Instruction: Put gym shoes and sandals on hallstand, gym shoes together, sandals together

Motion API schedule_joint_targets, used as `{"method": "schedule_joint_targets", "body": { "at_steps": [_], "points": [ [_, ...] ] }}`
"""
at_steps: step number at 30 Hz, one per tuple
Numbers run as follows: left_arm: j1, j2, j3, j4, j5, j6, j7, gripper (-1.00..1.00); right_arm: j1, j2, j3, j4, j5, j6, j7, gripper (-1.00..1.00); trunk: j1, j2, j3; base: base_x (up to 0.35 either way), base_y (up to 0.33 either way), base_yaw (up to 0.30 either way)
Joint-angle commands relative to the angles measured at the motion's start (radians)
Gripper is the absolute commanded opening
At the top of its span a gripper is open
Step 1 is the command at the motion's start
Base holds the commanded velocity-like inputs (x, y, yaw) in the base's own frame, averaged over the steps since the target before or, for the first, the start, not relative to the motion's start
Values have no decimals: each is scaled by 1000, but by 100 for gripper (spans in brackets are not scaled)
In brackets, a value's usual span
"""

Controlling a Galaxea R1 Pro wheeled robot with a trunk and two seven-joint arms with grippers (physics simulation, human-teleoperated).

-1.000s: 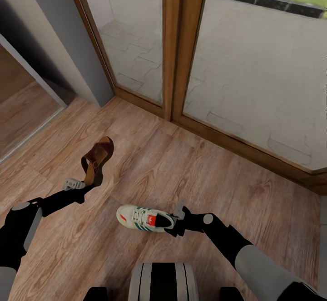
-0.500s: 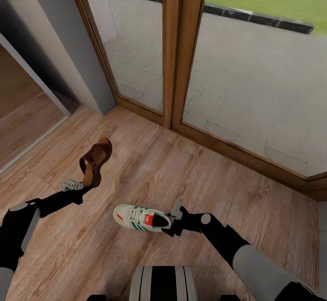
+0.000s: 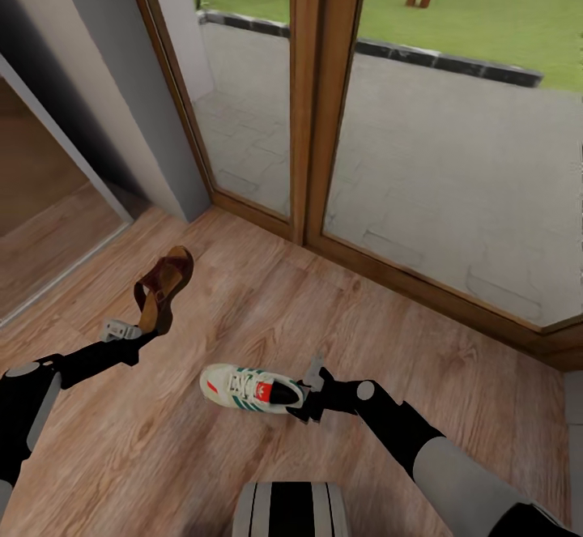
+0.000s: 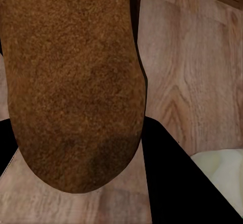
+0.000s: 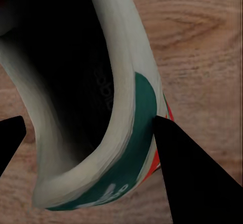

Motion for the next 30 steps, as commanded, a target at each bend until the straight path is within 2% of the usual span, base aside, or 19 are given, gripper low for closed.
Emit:
{"method": "schedule_joint_targets", "body": {
  "at_steps": [1,5,10,13,15,18,22,25,30],
  "points": [
    [0,0,1,0,-1,6,-5,-100,0,0,0,0,10,-4,0,-100,-1,0,5,0,0,0],
    [0,2,9,21,-1,3,-5,-100,-1,0,0,1,10,-4,0,-100,-2,1,26,0,0,0],
    [9,3,90,70,-4,-5,-6,-100,-1,0,0,7,11,-5,-1,-100,-5,2,53,0,0,-16],
    [61,9,109,81,-41,-13,3,-100,0,1,0,10,11,-6,-12,-100,-6,3,69,0,0,-58],
    [106,10,161,91,-68,-66,40,-100,1,5,0,11,10,-6,-37,-100,-7,3,80,0,0,-69],
    [121,8,193,127,-75,-117,66,-100,1,26,-1,12,3,-6,-55,-100,-8,4,96,0,0,-75],
    [133,7,208,229,-78,-168,91,-100,2,51,-1,20,-33,-5,-87,-100,-10,5,118,0,0,-81],
    [135,6,211,291,-75,-216,124,-100,6,57,0,30,-46,-6,-110,-100,-11,6,134,0,0,-84],
    [136,5,213,345,-71,-274,174,-100,8,58,0,36,-53,-7,-122,-100,-14,7,161,0,0,-94]
  ]
}}
